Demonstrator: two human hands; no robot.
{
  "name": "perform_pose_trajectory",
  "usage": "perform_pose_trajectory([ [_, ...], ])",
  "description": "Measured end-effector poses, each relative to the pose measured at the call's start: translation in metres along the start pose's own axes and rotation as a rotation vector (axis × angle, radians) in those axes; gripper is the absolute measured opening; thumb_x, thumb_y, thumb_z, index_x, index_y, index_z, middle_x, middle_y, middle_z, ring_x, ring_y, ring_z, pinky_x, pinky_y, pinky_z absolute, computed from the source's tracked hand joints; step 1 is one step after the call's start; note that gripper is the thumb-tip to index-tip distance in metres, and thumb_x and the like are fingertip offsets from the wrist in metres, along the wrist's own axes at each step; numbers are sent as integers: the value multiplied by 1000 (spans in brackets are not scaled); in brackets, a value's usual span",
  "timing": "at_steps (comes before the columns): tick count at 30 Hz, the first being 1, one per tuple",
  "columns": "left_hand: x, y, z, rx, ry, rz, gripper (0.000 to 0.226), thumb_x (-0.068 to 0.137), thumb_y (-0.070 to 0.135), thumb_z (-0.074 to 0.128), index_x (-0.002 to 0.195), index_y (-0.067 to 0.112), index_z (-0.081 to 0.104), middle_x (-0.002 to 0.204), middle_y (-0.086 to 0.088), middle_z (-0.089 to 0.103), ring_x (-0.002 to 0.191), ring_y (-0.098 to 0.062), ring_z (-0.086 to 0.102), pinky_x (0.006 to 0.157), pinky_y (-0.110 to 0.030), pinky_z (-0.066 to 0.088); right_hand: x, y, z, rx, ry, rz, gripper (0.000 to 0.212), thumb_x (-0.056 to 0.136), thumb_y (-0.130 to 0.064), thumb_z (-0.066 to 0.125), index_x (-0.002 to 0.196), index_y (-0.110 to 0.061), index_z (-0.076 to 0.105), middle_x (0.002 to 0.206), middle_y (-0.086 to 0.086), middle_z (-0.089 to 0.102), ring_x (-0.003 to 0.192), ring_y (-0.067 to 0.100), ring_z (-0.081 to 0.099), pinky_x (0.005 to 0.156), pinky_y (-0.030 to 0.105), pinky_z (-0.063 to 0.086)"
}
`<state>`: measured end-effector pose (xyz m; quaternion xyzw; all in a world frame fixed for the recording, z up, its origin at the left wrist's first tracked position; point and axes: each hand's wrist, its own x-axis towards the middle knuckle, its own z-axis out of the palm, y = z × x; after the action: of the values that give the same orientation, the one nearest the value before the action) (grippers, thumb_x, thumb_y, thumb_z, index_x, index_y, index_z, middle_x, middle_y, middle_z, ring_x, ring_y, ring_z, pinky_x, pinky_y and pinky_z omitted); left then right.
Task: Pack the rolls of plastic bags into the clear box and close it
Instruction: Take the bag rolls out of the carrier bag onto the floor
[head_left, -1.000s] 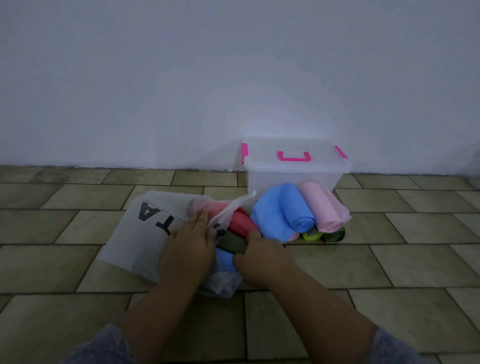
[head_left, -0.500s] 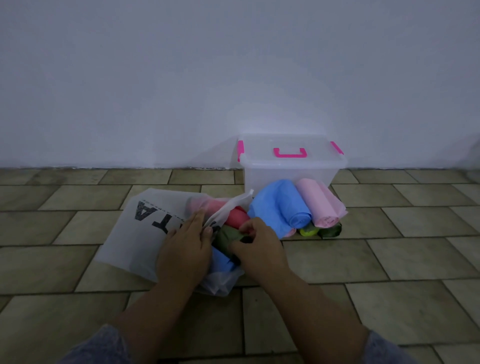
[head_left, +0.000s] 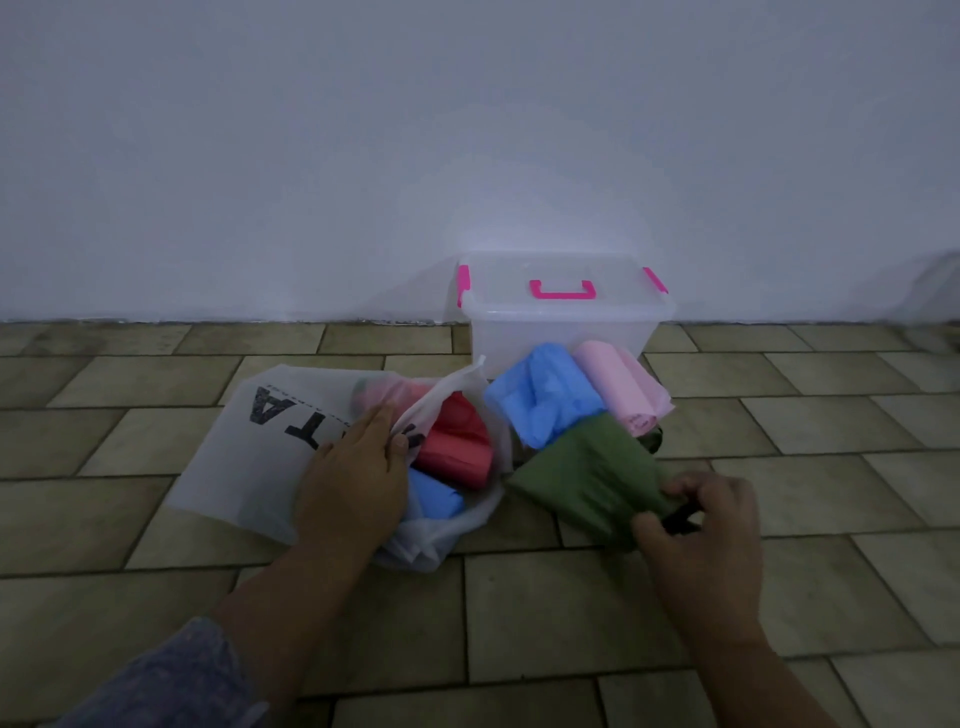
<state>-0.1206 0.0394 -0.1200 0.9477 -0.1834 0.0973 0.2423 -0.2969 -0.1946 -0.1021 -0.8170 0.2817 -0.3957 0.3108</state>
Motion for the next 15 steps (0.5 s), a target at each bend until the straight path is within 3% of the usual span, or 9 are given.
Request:
perform_pose_trajectory([
  [4,10,-2,0,73,-44,59,61,93,52,14,142,21,32,146,-6,40,122,-30,49,100,-49,39,-15,16,7,-201,-125,64,32,58,-8,73,83,-19,55,89,0,41,70,24,50,61,31,42],
  [7,31,0,0,149,-81,171,60,90,55,17,142,26,24,152,-4,28,136,-28,32,105,-54,29,-5,15,6,-262,-173,135,30,63,-17,71,86,-23,53,89,1,40,72,25,49,59,31,40],
  [10,49,4,2,190,-177,235,60,88,55,22,143,30,22,153,-2,26,138,-28,27,108,-52,23,7,12,0,-306,-279,203,32,64,-23,71,89,-25,50,93,3,42,76,25,49,60,31,37],
  [13,54,0,7,31,-373,195,54,94,47,32,146,35,18,150,-6,31,127,-30,42,103,-48,38,15,3,-8,-363,-341,194,41,64,-30,71,100,-24,53,98,2,44,85,24,49,67,32,38],
  [15,46,-5,8,-9,-387,178,54,96,44,33,146,36,16,147,-9,36,119,-30,49,94,-42,43,16,-15,-9,-339,-258,28,40,65,-30,68,102,-22,56,96,-1,46,85,20,47,69,31,38],
])
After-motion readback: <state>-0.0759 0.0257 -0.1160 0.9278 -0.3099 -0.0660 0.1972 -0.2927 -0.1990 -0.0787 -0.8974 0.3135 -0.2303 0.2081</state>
